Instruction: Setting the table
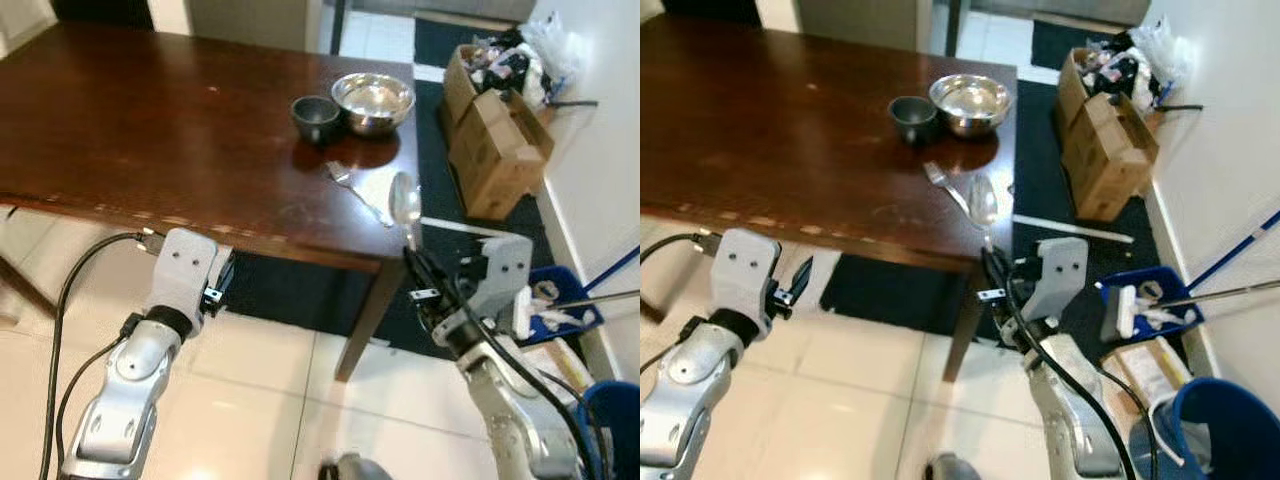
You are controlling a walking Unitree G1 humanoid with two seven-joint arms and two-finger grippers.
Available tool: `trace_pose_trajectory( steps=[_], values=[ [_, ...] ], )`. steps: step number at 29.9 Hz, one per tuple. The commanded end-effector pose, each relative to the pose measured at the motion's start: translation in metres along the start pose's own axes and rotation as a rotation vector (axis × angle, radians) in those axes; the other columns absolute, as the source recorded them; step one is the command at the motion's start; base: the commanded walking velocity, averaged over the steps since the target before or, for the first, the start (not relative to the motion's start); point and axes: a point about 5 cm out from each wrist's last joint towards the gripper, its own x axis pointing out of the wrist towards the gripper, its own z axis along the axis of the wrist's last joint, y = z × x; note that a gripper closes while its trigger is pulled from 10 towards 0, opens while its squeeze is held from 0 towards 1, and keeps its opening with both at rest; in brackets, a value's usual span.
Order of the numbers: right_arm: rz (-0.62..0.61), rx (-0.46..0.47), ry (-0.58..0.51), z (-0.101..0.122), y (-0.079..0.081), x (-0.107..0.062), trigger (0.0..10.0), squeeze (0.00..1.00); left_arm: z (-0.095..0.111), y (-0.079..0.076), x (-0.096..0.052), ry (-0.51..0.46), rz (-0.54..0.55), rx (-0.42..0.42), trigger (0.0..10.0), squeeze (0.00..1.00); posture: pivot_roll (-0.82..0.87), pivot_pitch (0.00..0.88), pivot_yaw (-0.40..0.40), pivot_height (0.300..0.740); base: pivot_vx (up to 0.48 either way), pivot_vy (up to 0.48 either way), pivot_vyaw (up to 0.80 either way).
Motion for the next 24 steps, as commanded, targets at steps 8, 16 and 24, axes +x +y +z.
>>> trace_pose_trajectory(
  steps=[8, 16, 24],
  values=[
    [-0.008, 0.026, 0.003, -0.0004, -0.0026, -0.002, 10.0, 0.0, -0.0036, -0.0044, -0.0005, 0.023, -0.009, 0.0, 10.0, 0.0, -0.11, 0.051, 0.036, 0.74, -0.405, 0.0, 0.0],
    [-0.008, 0.032, 0.002, 0.0002, -0.003, -0.0022, 10.0, 0.0, -0.0038, -0.0051, 0.0, 0.025, -0.013, -0.003, 10.0, 0.0, -0.12, 0.051, 0.035, 0.74, -0.281, 0.0, 0.0],
    [-0.009, 0.037, 0.003, 0.0015, -0.0052, -0.0021, 10.0, 0.0, -0.0022, -0.0095, 0.0015, 0.017, -0.028, -0.027, 10.0, 0.0, -0.12, 0.05, 0.032, 0.74, 0.0, 0.0, 0.0]
  ],
)
